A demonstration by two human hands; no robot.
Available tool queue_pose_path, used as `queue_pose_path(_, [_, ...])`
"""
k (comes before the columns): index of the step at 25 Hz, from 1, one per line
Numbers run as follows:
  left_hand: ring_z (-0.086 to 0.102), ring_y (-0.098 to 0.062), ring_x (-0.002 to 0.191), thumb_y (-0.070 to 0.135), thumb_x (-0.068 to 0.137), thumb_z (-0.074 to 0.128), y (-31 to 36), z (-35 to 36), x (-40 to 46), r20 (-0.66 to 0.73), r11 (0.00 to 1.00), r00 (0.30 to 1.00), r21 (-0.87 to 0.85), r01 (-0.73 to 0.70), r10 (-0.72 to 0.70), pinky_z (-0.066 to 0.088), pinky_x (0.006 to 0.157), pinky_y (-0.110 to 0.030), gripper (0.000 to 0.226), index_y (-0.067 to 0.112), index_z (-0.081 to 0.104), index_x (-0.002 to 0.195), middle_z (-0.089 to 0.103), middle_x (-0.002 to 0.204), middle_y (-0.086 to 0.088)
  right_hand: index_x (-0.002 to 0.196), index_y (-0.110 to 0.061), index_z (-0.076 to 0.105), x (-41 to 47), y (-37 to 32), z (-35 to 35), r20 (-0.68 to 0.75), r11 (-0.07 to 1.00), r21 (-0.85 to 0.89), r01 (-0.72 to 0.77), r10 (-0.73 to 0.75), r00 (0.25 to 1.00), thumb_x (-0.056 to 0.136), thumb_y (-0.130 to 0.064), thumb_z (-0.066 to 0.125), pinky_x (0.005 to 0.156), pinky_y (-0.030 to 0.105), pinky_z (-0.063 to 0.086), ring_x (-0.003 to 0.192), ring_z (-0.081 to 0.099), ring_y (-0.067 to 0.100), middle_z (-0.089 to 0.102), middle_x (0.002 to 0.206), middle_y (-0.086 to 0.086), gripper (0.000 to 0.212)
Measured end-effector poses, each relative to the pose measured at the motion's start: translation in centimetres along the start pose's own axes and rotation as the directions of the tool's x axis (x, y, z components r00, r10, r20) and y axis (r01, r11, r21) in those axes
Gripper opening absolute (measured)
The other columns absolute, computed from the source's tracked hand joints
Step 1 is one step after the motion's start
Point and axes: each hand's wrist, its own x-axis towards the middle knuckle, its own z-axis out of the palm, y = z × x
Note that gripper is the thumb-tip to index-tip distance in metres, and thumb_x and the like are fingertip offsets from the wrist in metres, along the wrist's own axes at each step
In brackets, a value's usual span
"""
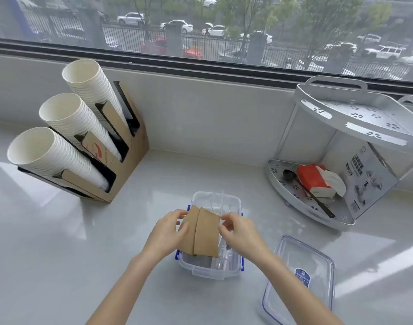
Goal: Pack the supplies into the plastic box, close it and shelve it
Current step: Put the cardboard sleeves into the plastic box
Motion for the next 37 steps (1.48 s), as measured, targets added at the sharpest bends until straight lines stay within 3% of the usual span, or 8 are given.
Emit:
queue_pose_path(4, [0.055, -0.018, 0.098, 0.019, 0.09, 0.045, -1.3, 0.8, 0.3, -0.008, 0.998, 0.999, -0.039, 0.051, -0.051, 0.042, 0.082, -0.027, 0.03, 0.015, 0.051, 0.119, 0.055, 0.122, -0.005, 0.129, -0.009, 0.047, 0.8, 0.0, 1.5, 0.058, 0.998, -0.047, -0.029, 0.032, 0.998, 0.09, -0.027, 0.047, 0.096, 0.03, 0.043, 0.115, 0.054, 0.02, 0.056, 0.128, 0.009, 0.043])
queue_pose_path(9, [0.053, -0.02, 0.082, 0.018, 0.088, 0.048, -2.2, 1.7, 0.8, -0.025, 0.992, 0.996, -0.092, 0.088, -0.09, 0.041, 0.074, -0.026, 0.03, 0.014, 0.052, 0.117, 0.053, 0.096, 0.0, 0.136, -0.01, 0.037, 1.5, 0.0, 2.7, 0.122, 0.988, -0.093, -0.119, 0.13, 0.984, 0.09, -0.034, 0.047, 0.097, 0.037, 0.043, 0.119, 0.049, 0.026, 0.048, 0.132, 0.012, 0.053])
queue_pose_path(15, [0.051, -0.017, 0.066, 0.018, 0.086, 0.053, -2.6, 1.9, 0.6, -0.03, 0.981, 0.99, -0.139, 0.134, -0.14, 0.041, 0.06, -0.023, 0.004, 0.019, 0.051, 0.09, 0.052, 0.07, 0.008, 0.138, -0.009, 0.028, 1.8, -0.4, 3.6, 0.146, 0.982, -0.029, -0.186, 0.188, 0.971, 0.086, -0.031, 0.055, 0.098, 0.039, 0.044, 0.118, 0.049, 0.032, 0.047, 0.131, 0.017, 0.063])
queue_pose_path(20, [0.052, -0.011, 0.06, 0.016, 0.086, 0.053, -2.3, 1.7, 0.3, -0.034, 0.969, 0.988, -0.202, 0.141, -0.15, 0.04, 0.052, -0.02, 0.004, 0.017, 0.049, 0.088, 0.054, 0.072, 0.008, 0.136, -0.01, 0.026, 1.6, -0.9, 3.7, 0.108, 0.953, 0.18, -0.243, 0.227, 0.968, 0.081, -0.019, 0.063, 0.075, 0.024, 0.044, 0.109, 0.055, 0.026, 0.056, 0.121, 0.013, 0.067])
queue_pose_path(22, [0.055, -0.012, 0.062, 0.015, 0.087, 0.052, -2.2, 1.4, 0.2, -0.029, 0.957, 0.986, -0.249, 0.149, -0.161, 0.043, 0.05, -0.022, 0.005, 0.018, 0.049, 0.09, 0.058, 0.076, 0.003, 0.137, -0.013, 0.027, 1.3, -0.9, 3.2, 0.115, 0.912, 0.324, -0.251, 0.225, 0.967, 0.082, -0.013, 0.063, 0.063, 0.021, 0.043, 0.092, 0.058, 0.02, 0.06, 0.094, 0.003, 0.065])
queue_pose_path(24, [0.056, -0.01, 0.057, 0.015, 0.088, 0.049, -2.0, 1.0, 0.0, -0.021, 0.942, 0.986, -0.299, 0.154, -0.168, 0.046, 0.048, -0.02, 0.005, 0.017, 0.049, 0.093, 0.063, 0.073, 0.0, 0.137, -0.015, 0.031, 1.0, -0.9, 2.6, 0.107, 0.861, 0.454, -0.23, 0.204, 0.973, 0.083, -0.007, 0.061, 0.063, 0.018, 0.043, 0.075, 0.056, 0.012, 0.051, 0.077, -0.004, 0.063])
queue_pose_path(29, [0.058, -0.012, 0.053, 0.013, 0.093, 0.042, -0.2, 0.6, -0.8, 0.029, 0.876, 0.991, -0.464, 0.129, -0.131, 0.051, 0.044, -0.018, 0.008, 0.014, 0.048, 0.099, 0.063, 0.062, 0.001, 0.133, -0.021, 0.037, 0.2, -0.8, 1.7, 0.037, 0.846, 0.511, -0.15, 0.153, 0.988, 0.084, -0.007, 0.06, 0.06, 0.013, 0.041, 0.068, 0.052, 0.002, 0.05, 0.08, -0.007, 0.056])
queue_pose_path(37, [0.064, -0.017, 0.075, 0.018, 0.092, 0.046, 1.3, 1.8, -1.9, 0.089, 0.839, 0.994, -0.534, 0.105, -0.068, 0.056, 0.048, -0.022, 0.018, 0.016, 0.046, 0.11, 0.065, 0.087, 0.002, 0.129, -0.022, 0.043, -0.2, -0.4, 1.9, 0.002, 0.871, 0.478, -0.114, 0.128, 0.992, 0.084, -0.012, 0.06, 0.066, 0.014, 0.044, 0.068, 0.053, 0.003, 0.052, 0.09, -0.004, 0.049])
